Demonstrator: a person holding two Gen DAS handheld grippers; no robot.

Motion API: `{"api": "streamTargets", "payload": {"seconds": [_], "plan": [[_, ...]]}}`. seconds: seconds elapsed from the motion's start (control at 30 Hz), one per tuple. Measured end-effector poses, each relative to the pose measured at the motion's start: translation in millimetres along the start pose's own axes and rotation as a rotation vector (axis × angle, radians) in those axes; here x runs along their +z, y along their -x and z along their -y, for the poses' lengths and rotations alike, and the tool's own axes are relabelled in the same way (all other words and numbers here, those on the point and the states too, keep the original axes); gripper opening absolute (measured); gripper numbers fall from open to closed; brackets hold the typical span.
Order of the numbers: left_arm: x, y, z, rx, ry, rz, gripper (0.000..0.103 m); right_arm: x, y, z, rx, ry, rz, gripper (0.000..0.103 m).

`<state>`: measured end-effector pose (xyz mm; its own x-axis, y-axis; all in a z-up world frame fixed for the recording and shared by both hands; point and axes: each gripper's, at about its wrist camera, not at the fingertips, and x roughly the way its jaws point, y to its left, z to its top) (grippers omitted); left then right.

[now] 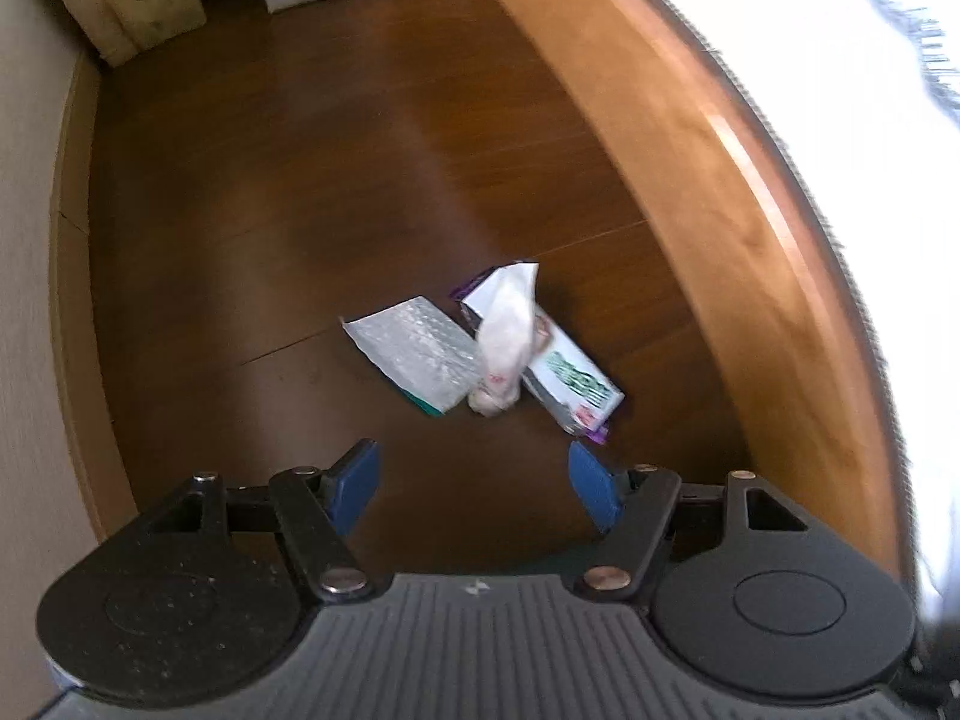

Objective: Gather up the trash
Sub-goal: 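Lower the left tool onto the white tissue and grasp it, then carry the white tissue into the bin and open the left tool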

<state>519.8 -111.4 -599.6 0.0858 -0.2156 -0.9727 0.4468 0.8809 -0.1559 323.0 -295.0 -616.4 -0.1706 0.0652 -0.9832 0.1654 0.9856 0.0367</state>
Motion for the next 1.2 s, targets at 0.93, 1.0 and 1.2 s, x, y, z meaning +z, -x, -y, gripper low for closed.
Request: {"api": "streamTargets", "payload": {"seconds": [0.93, 1.0, 1.2], "plan": [[31, -228, 30, 0.014, -0.087, -0.106, 0.02, -3, -27, 11, 0.058, 0.038, 0.033, 0.007], [30, -224, 28, 0.018, -0.079, -0.103, 0.012, -3, -27, 8, 0.039, 0.026, 0.036, 0.006], [33, -191, 24, 0.061, -0.114, -0.1, 0.007, 0, -22, -3, -0.037, 0.026, 0.061, 0.003]]}}
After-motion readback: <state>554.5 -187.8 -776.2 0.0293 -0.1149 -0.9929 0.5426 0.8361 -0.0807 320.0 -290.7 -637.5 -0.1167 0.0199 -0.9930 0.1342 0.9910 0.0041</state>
